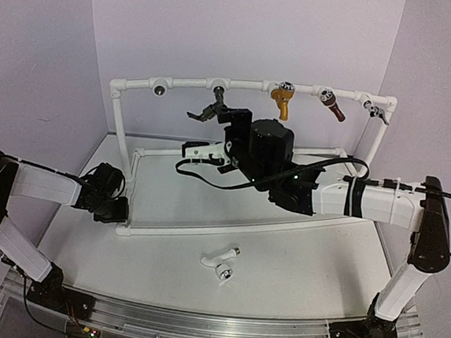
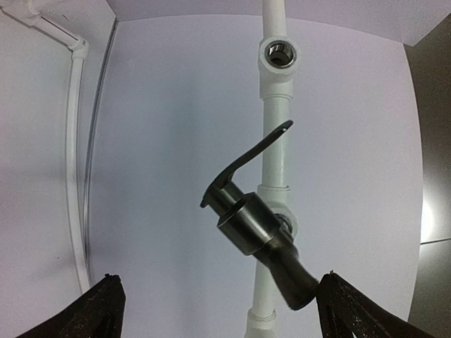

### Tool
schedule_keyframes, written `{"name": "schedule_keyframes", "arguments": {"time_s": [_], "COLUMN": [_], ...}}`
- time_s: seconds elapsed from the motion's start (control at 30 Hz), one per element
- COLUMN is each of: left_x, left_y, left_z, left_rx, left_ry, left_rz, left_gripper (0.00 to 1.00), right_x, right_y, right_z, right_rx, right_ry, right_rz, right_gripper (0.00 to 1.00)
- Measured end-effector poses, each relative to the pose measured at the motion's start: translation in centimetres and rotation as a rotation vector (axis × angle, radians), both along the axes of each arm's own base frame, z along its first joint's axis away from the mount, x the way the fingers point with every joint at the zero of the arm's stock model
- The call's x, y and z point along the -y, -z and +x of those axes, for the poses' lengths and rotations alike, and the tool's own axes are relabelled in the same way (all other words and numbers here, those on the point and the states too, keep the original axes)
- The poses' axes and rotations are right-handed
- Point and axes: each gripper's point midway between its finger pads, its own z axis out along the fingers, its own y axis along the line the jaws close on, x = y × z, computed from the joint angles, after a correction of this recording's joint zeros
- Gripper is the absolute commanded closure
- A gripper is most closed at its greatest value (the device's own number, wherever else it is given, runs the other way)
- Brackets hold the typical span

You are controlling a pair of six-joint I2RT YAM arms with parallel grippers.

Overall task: Install the water faucets
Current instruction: Screw the water faucet onto the adaptor.

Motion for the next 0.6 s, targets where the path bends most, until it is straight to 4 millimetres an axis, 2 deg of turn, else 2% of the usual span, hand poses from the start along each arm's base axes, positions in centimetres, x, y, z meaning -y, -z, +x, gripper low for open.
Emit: {"name": "schedule_keyframes", "arguments": {"time_s": [0.13,0.27,0.6], "left_x": [0.0,0.0,0.0], "left_y": [0.0,0.0,0.0], "left_z": [0.0,0.0,0.0], "left_rx": [0.000,0.001,0.001], "left_ry": [0.000,0.000,0.000], "left_rz": [0.000,0.000,0.000], "left_gripper": [1.00,1.00,1.00], "right_x": [-1.1,-1.8,-2.2], "right_y": [-1.9,-2.7,-1.0], "right_z": [0.9,2.0,5.7], "right_rx": [0.061,0.088,0.079], "right_ry": [0.001,0.009,0.067], "right_rz": [-0.007,-0.004,-0.012], "right_gripper": [0.06,0.09,0.23]}}
